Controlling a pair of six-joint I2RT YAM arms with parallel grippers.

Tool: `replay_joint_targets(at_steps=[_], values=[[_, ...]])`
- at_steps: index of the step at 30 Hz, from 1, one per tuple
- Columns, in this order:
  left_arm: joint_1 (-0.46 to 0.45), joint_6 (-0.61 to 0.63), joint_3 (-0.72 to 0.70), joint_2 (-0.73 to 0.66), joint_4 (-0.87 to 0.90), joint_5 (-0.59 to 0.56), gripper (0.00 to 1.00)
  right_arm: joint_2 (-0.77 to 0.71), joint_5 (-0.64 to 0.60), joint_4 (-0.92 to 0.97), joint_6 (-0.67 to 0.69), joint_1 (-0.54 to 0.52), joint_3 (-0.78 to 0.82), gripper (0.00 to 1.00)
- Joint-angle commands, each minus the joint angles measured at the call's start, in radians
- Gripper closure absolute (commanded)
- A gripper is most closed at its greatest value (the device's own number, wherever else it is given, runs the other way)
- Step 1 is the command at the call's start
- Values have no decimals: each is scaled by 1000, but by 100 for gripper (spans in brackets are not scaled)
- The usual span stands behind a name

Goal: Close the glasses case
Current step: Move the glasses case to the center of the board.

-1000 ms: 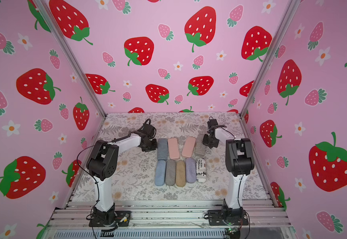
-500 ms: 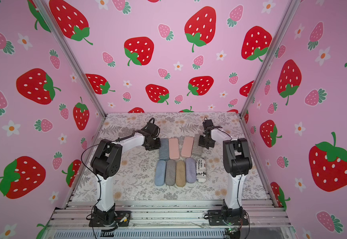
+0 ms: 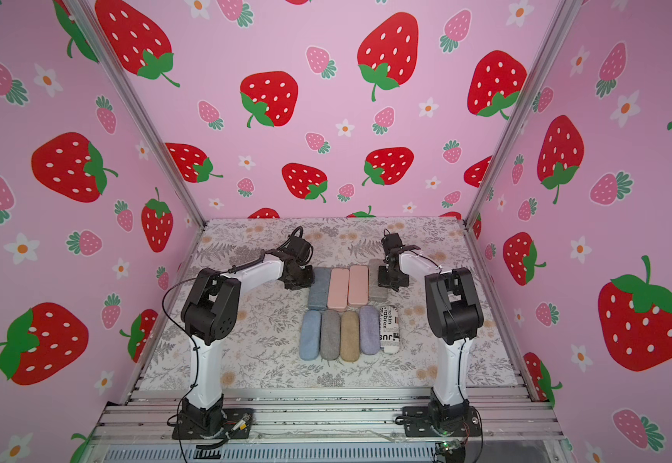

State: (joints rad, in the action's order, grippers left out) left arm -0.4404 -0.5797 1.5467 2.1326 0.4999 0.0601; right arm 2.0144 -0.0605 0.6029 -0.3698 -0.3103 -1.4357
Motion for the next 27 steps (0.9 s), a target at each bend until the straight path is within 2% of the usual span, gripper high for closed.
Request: replay_joint_targets(at_steps=[1, 20, 27], values=[[-22, -8, 29, 38, 30, 27, 78, 3, 37, 9, 8, -30, 13, 97], [-29, -35, -44, 1, -5, 23, 77, 9, 26, 27, 56, -93, -17, 97], [-21, -37, -83, -41, -14, -4, 77, -26, -113, 55, 5, -92, -4, 96]])
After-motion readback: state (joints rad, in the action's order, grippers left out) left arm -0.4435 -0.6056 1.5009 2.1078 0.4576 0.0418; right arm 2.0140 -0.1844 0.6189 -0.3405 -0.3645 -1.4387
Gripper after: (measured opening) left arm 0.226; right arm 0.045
